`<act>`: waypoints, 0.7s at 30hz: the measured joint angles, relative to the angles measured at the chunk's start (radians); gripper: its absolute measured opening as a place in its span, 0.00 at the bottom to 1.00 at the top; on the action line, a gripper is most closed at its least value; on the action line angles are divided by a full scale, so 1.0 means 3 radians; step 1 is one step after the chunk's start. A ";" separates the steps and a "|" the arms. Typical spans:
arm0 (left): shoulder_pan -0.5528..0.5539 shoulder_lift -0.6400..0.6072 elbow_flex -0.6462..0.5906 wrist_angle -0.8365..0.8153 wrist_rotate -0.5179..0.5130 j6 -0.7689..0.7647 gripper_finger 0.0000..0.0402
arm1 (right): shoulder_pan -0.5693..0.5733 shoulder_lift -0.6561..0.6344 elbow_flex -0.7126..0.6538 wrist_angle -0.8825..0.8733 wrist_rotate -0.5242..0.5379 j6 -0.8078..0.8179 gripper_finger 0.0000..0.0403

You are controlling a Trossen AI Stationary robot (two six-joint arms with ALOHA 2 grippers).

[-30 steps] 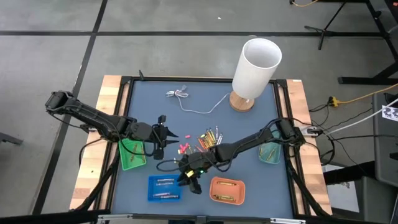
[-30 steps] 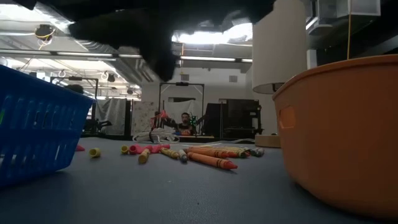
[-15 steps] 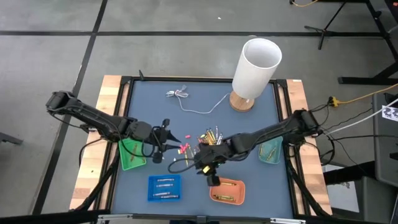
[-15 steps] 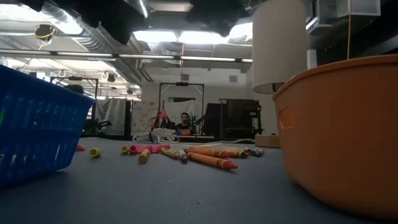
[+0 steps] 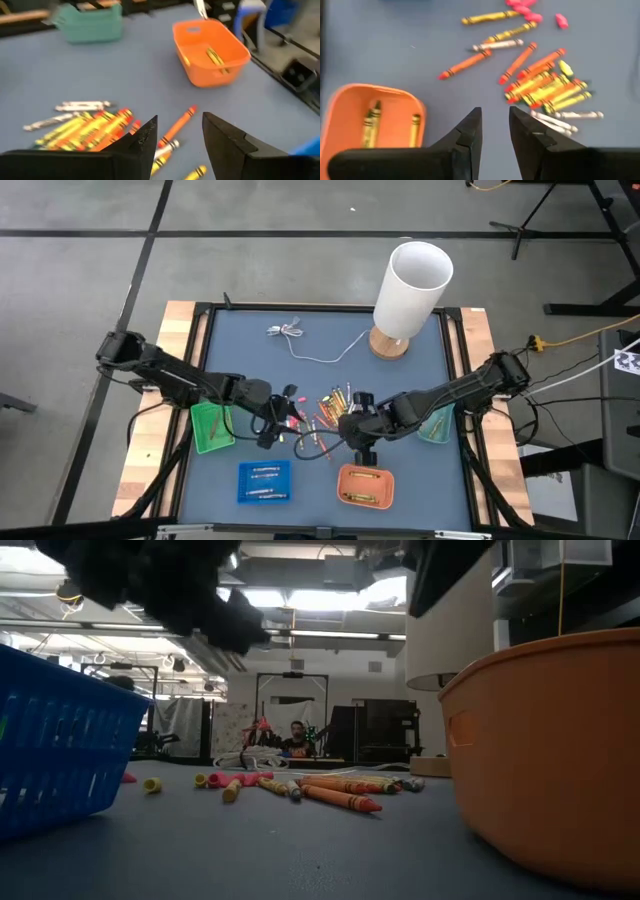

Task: Sort crayons
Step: Put the yellow crayon into the dark green bin

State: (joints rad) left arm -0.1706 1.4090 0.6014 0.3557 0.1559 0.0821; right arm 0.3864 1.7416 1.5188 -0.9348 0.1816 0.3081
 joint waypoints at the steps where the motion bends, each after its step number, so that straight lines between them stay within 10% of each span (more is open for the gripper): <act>1: 0.0019 0.0055 0.0000 -0.0001 0.0081 0.0032 0.34 | -0.0001 0.0000 -0.0001 -0.0061 0.0042 0.0005 0.24; 21: 0.0179 0.0970 0.0253 -0.0225 0.0512 0.0624 0.33 | -0.0051 -0.0001 -0.0454 -0.0336 0.0098 0.0372 0.24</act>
State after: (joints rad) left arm -0.1169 1.7001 0.6773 0.2881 0.3097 0.2694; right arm 0.3710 1.7412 1.3828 -1.0355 0.2110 0.4198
